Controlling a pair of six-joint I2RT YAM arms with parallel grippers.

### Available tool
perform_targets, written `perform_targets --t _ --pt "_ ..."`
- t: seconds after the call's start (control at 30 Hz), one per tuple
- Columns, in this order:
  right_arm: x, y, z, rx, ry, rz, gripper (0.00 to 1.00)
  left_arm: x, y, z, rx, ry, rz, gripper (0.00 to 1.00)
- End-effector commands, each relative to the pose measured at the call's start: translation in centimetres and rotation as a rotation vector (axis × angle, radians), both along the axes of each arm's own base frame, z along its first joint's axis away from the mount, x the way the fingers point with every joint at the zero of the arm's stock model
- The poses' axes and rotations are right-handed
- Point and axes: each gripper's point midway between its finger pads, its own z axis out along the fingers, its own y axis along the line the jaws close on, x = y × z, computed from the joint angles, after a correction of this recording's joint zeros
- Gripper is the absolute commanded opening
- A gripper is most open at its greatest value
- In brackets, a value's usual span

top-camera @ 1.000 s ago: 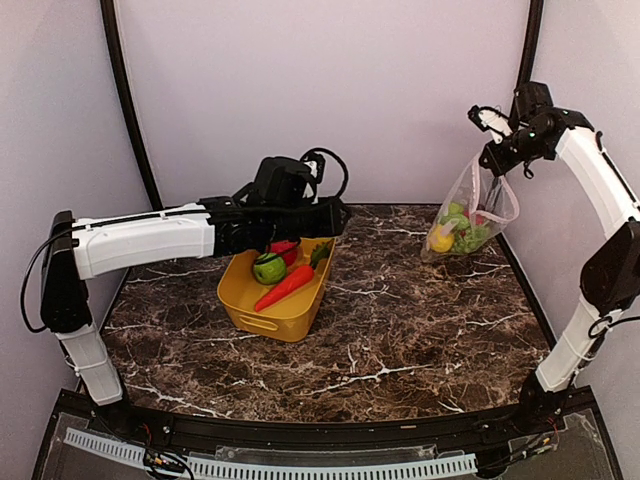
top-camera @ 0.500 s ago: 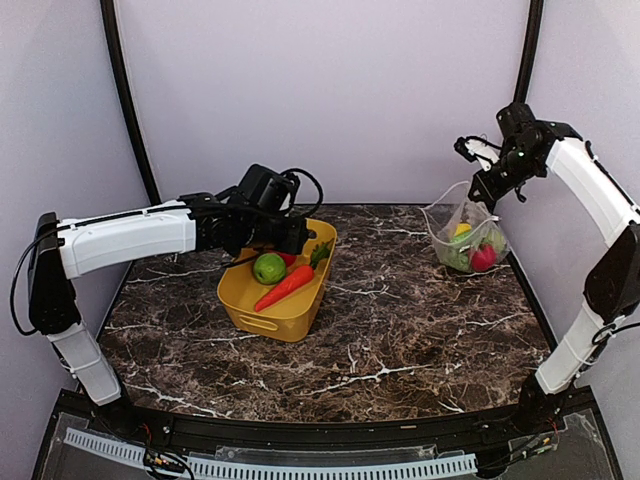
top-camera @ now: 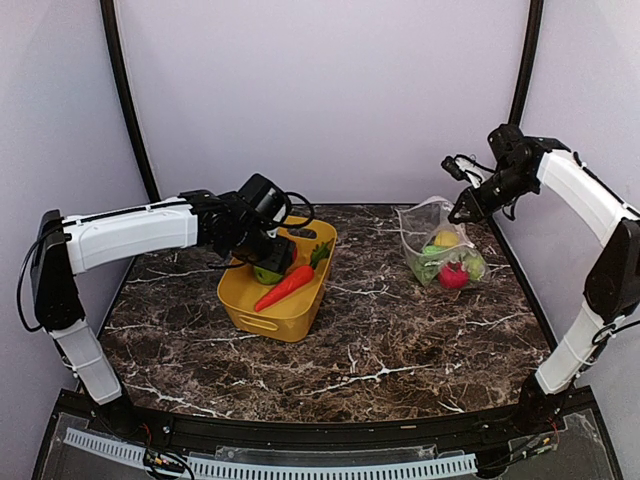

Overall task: Place the food in the zip-top bag and seal the zipper
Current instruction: Adjust the zipper food storage bag at the corner of the board, then pick up the fake fruit from the bin.

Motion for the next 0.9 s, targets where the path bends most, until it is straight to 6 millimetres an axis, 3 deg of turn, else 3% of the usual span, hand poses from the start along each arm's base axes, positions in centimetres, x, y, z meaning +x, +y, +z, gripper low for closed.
perform_targets --t 0.0,0.27,0.3,0.5,0.53,0.63,0.87 --pt "-1.2 1.2 1.7 0.076 -0.042 0.044 0.00 -1.0 1.7 -2.3 0.064 0.131 -0.067 0.66" --pt "-1.6 1.5 1.8 0.103 -0.038 0.062 0.00 0.9 2.9 -4.6 0.021 0.239 -0.090 0.61" --pt "-1.7 1.6 1.8 0.106 -0.038 0.066 0.00 1.5 3.1 -4.1 0.039 0.233 -0.084 0.61" --pt "-2.4 1.8 1.2 0.116 -0.030 0.078 0.00 4.3 3.1 -4.7 0.093 0.216 -0.051 0.65" --pt "-2.4 1.7 1.1 0.116 -0.031 0.077 0.00 4.5 3.5 -5.7 0.127 0.233 -0.036 0.69" --pt "-2.6 1.9 0.8 0.122 -0.019 0.081 0.00 6.0 4.4 -6.2 0.205 0.209 0.027 0.73" --pt "-2.7 2.4 0.6 0.131 -0.010 0.097 0.00 7.5 4.3 -7.2 0.239 0.176 0.032 0.77"
